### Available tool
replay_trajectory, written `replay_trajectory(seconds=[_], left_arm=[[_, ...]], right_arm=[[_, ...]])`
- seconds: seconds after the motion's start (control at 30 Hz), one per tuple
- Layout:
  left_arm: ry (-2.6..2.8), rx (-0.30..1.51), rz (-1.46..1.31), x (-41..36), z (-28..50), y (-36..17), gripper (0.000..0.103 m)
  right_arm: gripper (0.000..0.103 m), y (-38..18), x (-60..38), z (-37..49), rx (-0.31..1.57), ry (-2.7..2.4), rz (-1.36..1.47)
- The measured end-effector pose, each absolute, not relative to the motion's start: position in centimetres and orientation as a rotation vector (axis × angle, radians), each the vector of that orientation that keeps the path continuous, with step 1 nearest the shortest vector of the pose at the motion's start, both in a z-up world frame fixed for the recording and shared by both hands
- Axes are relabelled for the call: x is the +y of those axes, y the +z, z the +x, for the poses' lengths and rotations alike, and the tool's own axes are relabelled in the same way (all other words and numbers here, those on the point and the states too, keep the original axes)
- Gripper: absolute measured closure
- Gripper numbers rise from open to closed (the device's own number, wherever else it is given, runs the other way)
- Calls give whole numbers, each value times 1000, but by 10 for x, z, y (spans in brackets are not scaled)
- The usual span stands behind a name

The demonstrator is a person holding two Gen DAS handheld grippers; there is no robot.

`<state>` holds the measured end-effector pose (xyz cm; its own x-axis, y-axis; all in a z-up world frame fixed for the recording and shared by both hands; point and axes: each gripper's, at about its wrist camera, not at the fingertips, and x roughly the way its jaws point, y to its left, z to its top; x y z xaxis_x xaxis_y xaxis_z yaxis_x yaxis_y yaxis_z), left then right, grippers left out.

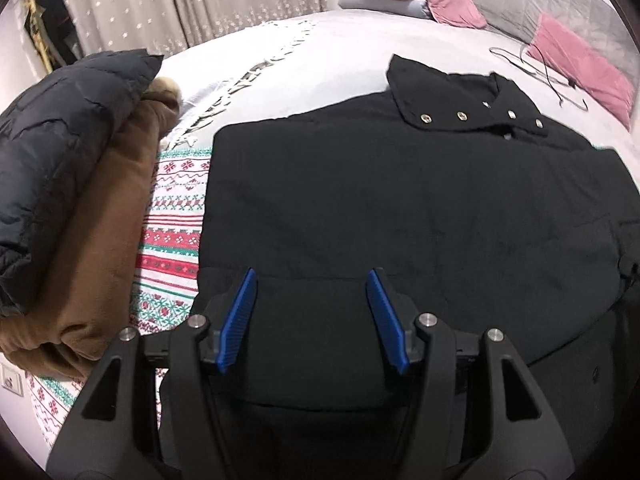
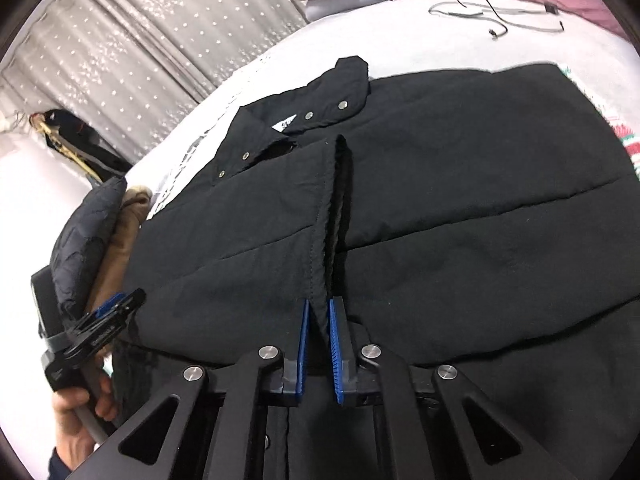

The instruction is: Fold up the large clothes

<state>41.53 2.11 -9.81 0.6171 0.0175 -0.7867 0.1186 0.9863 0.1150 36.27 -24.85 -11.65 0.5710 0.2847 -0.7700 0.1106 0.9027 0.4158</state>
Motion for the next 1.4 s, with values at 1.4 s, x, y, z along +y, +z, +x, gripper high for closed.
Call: replay_trajectory(seconds=[1.4], left_arm=[[6,793,46,101,213,32,42]], right_arm=[[69,-19,-192,188,604,-169,-88]])
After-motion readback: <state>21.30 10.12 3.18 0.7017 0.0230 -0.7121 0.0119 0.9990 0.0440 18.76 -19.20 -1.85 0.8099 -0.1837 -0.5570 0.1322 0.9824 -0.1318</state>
